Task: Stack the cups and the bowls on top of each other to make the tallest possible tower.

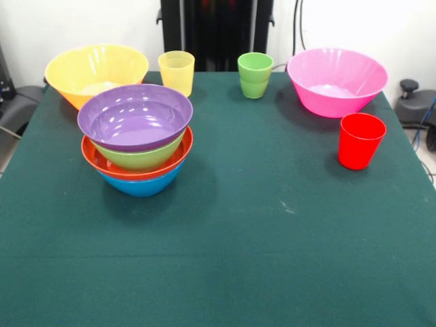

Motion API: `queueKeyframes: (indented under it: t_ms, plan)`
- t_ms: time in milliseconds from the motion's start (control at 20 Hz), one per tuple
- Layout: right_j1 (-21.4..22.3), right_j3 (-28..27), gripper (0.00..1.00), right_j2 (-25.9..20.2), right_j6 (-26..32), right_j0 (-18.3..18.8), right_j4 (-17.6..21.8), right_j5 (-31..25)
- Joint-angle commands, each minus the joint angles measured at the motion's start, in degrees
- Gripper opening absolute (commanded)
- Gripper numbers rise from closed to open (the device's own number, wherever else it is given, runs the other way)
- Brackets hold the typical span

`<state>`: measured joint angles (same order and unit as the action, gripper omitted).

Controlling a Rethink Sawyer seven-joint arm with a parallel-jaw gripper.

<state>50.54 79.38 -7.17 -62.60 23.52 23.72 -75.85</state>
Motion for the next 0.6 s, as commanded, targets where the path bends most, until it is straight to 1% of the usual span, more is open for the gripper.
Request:
queueKeyframes:
  t_ms: [50,200,400,500,600]
  plan:
    - [-1.6,3.0,1.00,-1.2,-4.2,0.0,-0.3,1.1]
    - [-1.5,2.9,1.00,-1.1,-3.1,1.0,-0.3,1.0]
    - [-2.0,2.9,1.00,-1.5,-0.2,3.7,-0.5,1.7]
    - [-4.8,0.9,1.00,-1.5,0.0,4.8,0.9,1.1]
    - [-7.6,-0.9,1.00,-2.2,0.8,6.4,1.0,1.1]
